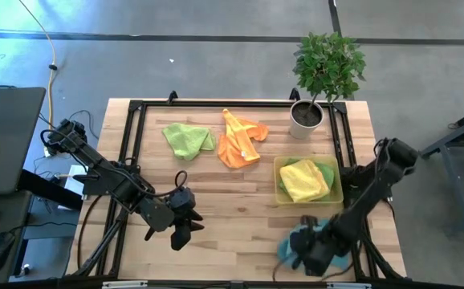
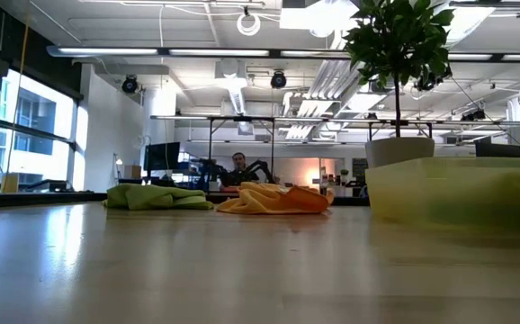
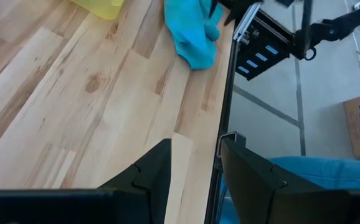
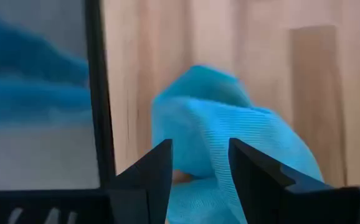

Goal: Fold microfiber towels
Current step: Fold the blue microfiber cloth

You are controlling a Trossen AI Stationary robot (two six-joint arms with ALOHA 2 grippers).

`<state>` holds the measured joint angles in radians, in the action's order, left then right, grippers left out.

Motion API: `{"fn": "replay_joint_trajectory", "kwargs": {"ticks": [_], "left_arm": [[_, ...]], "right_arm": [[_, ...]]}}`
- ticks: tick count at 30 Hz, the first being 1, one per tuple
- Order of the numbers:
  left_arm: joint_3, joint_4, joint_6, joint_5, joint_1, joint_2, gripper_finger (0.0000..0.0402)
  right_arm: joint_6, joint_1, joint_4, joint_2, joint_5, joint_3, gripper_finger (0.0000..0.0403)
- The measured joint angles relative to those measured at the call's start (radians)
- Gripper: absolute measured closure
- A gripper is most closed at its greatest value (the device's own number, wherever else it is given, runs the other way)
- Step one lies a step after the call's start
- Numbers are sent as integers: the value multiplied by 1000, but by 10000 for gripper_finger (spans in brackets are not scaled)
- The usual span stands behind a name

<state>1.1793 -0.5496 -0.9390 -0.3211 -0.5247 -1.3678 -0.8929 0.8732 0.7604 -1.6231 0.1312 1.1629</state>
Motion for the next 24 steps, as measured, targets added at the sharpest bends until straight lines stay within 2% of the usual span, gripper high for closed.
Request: {"fn": "replay_joint_trajectory", "kwargs": {"ticks": [3, 6, 12, 15, 19, 24], "left_arm": [[0, 9, -4, 0, 0, 0, 271], [0, 43, -17, 0, 0, 0, 271], [0, 104, -20, -1, 0, 0, 271], [0, 140, -40, -3, 0, 0, 271], [0, 172, -56, -4, 0, 0, 271], [0, 198, -66, -4, 0, -2, 271]], "right_arm": [[112, 23, 12, -63, 3, 0, 253], [158, 27, 35, -117, 6, -1, 253], [173, 24, 50, -199, 33, -1, 254], [128, 24, 39, -217, 30, -1, 260], [107, 24, -13, -217, 28, 0, 298], [108, 24, -84, -216, 32, 1, 378]]}}
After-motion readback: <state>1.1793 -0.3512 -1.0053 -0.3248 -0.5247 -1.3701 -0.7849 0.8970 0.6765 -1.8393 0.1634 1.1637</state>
